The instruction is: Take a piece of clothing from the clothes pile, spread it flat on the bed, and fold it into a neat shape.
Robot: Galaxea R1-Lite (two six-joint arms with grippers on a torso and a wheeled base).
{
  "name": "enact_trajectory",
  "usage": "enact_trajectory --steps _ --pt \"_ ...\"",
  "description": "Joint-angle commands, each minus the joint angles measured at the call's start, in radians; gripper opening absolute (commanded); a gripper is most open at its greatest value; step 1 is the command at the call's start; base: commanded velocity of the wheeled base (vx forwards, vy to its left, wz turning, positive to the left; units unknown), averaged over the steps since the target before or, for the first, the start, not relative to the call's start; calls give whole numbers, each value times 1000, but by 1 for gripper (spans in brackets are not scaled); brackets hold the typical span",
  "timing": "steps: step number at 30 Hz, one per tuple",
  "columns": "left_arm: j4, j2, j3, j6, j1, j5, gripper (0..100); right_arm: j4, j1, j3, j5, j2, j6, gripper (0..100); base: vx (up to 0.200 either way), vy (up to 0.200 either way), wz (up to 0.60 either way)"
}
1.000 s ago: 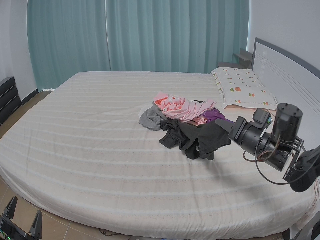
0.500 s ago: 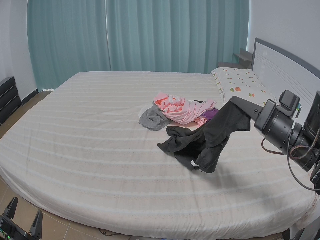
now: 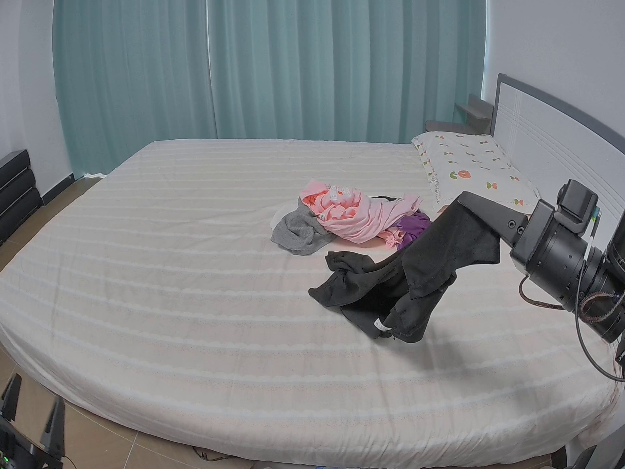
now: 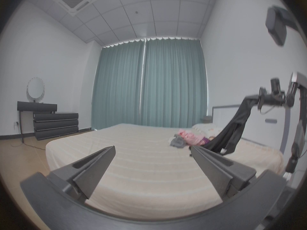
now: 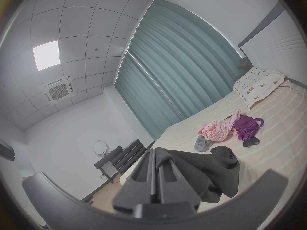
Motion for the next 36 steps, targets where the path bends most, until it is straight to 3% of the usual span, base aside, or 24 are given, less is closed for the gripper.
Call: enact_trajectory --steps 1,6,7,10,13,25,29,36 --pt "-14 269 -277 -128 -10 -37 100 -2 2 0 -2 6 1 0 0 0 0" --pt "-11 404 -245 -126 -26 -94 100 -1 -3 3 -2 5 1 0 0 0 0" --pt "-11 448 -225 -128 -46 -164 100 -1 -3 6 -2 5 1 0 0 0 0" --pt "-5 526 -212 -128 -72 -259 100 2 0 6 -2 5 0 0 0 0 0" --pt "-18 649 -213 -126 -92 -293 100 8 -1 6 -2 11 0 0 0 0 0" --pt "-197 1128 -219 -126 -259 -289 100 21 -6 1 -3 15 0 0 0 0 0" --pt "-321 1333 -225 -123 -313 -278 100 21 -6 -2 -3 14 -2 0 0 0 0" --pt "-653 1703 -259 -131 -385 -184 100 22 5 -2 -2 17 -2 0 0 0 0"
